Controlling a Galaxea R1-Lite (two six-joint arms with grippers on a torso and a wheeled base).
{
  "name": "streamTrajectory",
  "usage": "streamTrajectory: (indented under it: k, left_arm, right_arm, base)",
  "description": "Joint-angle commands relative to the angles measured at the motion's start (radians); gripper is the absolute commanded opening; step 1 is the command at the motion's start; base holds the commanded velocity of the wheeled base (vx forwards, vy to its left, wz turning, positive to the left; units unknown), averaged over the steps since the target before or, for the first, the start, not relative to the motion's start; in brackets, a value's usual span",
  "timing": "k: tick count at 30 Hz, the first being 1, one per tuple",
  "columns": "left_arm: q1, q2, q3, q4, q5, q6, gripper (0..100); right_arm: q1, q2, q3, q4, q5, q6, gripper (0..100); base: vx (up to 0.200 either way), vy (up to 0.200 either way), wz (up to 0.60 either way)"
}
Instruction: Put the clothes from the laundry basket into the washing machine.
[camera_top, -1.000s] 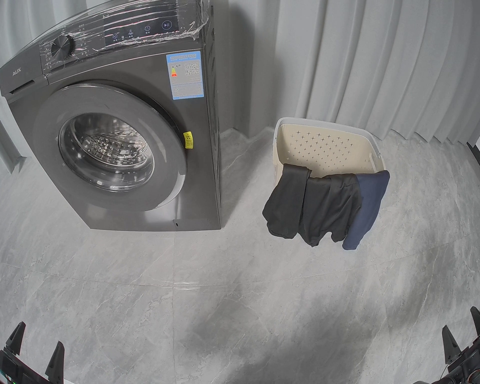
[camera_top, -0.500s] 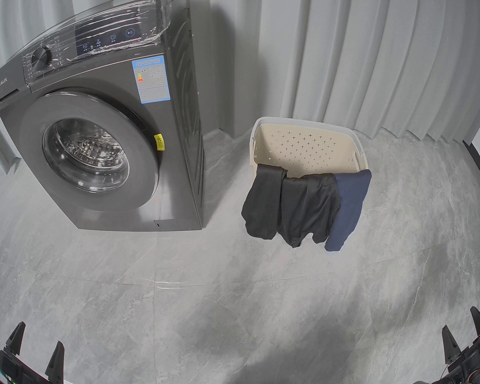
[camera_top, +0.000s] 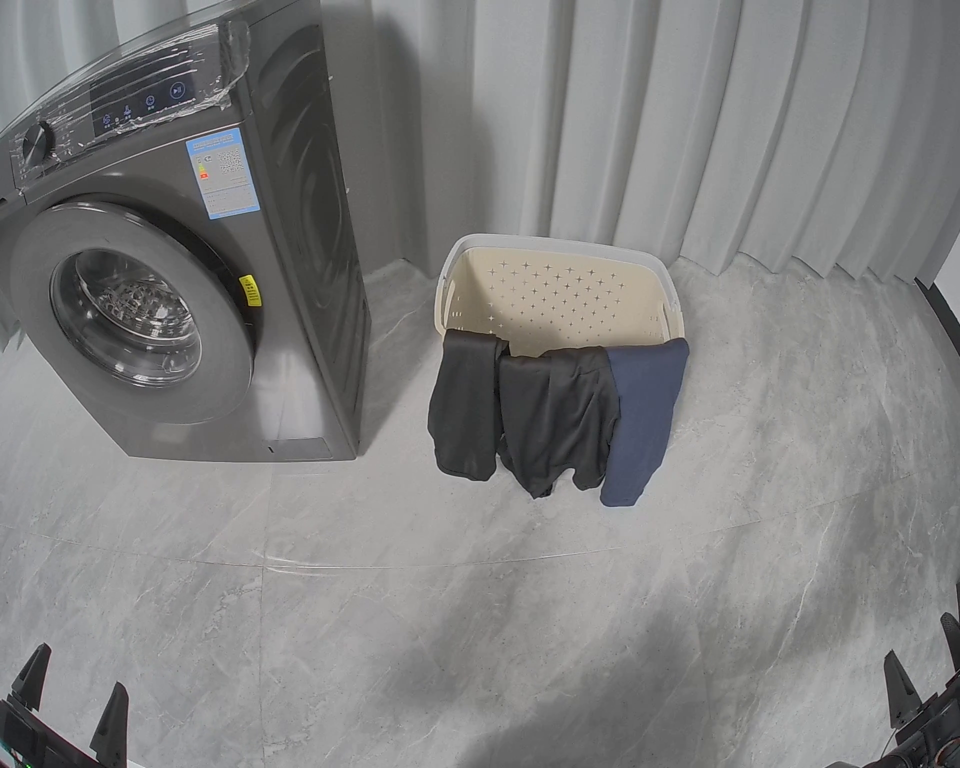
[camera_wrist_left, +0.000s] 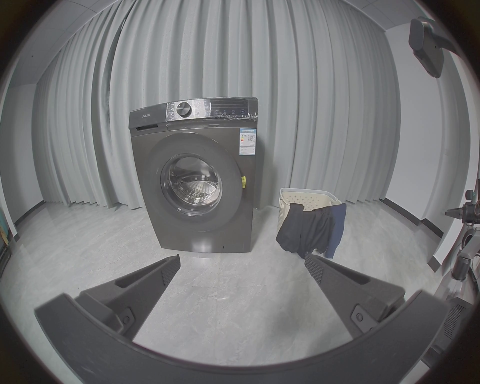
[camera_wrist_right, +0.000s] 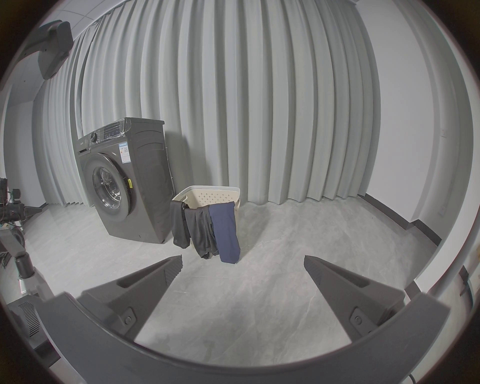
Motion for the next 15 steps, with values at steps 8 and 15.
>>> streamTrajectory:
  k: [8,15]
  left_arm:
    - [0.0,-0.017,0.018,-0.002,0.002,-0.002,100]
    - [0.0,-0.017,0.018,0.0,0.005,-0.002,100]
  right_arm:
    - [0.0,-0.009,0.018,0.0,0.0,0.0,100]
    - [0.0,-0.011,0.018,0.0,0.0,0.0,100]
  base:
    - [0.0,0.0,0.0]
    - [0.143,0.0,0.0]
